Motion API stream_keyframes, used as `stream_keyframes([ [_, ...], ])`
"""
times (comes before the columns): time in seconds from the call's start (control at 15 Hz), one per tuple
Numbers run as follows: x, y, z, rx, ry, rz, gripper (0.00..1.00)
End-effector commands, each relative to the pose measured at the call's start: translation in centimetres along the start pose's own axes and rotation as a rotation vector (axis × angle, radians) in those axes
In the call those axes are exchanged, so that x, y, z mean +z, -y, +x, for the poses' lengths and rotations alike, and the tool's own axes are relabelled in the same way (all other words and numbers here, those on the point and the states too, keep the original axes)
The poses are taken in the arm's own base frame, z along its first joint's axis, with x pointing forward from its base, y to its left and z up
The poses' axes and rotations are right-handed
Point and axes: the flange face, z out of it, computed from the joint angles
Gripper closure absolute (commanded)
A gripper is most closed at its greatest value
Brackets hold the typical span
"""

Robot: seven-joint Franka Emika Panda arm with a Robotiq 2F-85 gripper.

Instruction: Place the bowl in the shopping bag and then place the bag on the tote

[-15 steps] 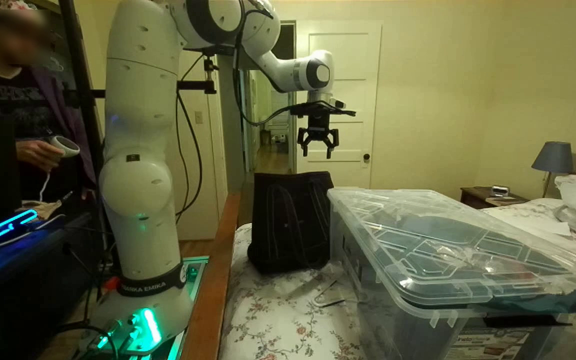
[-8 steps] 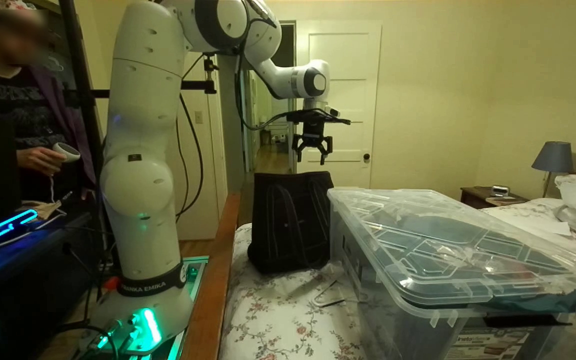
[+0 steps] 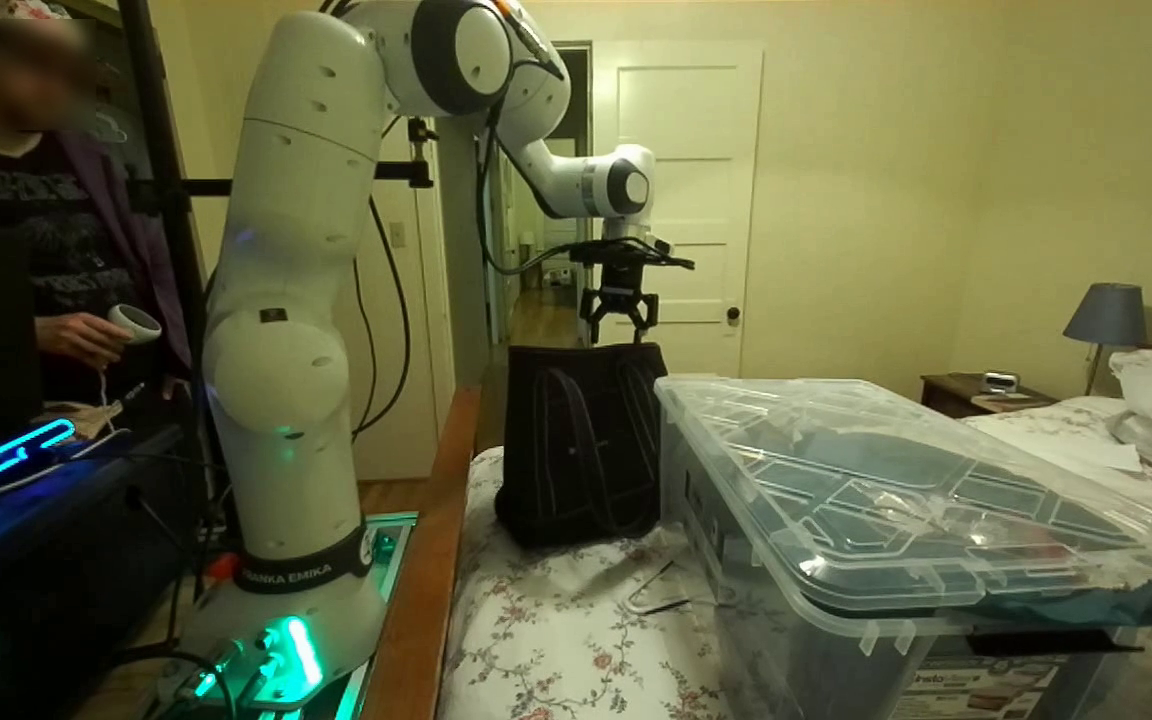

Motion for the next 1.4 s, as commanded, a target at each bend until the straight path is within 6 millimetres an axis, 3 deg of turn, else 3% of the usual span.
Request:
stream_keyframes([
  [0.0,2.0,0.6,0.8,-0.003,0.009,-0.002,0.39],
  [0.27,3.3,0.6,1.0,-0.001,0.019,0.006,0.67],
  [0.53,2.4,0.1,1.0,0.002,0.000,-0.012,0.95],
  [0.67,1.6,0.0,1.0,0.002,-0.016,-0.012,1.00],
  [0.93,-2.8,-0.7,0.1,0.042,-0.057,0.010,0.99],
  [1.33,-12.3,-4.0,-3.9,0.149,-0.059,-0.063,0.99],
])
